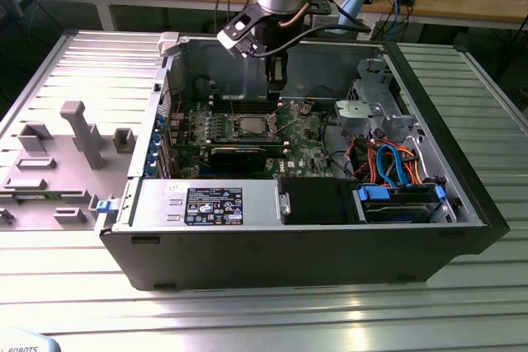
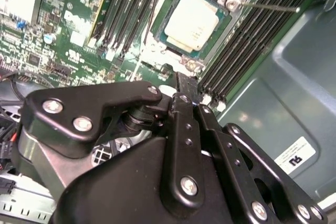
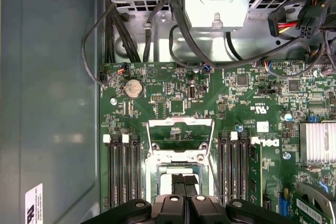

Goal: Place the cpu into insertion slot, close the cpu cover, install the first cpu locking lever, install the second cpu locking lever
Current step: 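Close the cpu cover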

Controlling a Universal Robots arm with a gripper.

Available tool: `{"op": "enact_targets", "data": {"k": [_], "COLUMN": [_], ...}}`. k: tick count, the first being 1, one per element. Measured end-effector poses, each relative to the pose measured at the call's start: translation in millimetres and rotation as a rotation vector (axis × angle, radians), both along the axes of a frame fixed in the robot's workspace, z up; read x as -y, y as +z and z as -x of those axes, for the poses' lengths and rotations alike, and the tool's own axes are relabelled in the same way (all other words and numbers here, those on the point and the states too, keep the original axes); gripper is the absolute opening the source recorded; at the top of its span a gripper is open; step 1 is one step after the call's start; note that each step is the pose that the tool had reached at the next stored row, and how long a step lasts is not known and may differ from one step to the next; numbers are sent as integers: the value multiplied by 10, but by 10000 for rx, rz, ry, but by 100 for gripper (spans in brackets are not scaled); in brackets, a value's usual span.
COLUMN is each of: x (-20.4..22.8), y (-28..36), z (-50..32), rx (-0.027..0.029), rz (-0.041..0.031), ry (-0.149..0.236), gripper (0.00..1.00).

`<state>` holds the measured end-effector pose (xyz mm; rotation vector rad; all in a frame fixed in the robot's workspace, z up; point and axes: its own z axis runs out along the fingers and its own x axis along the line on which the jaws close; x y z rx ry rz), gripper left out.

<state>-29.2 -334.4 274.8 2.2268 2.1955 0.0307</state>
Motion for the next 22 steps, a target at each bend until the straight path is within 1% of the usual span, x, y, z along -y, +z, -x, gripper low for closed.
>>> {"op": "enact_targets", "data": {"k": [3,5,12,22], "x": [0,0,0,0], "y": [0,0,0,0], "z": [-17,-47,-94,-187], "rx": [-1,-1,0,0], "rz": [1,7,12,14], "ry": [0,1,0,0], "gripper": [11,11,11,11]}}
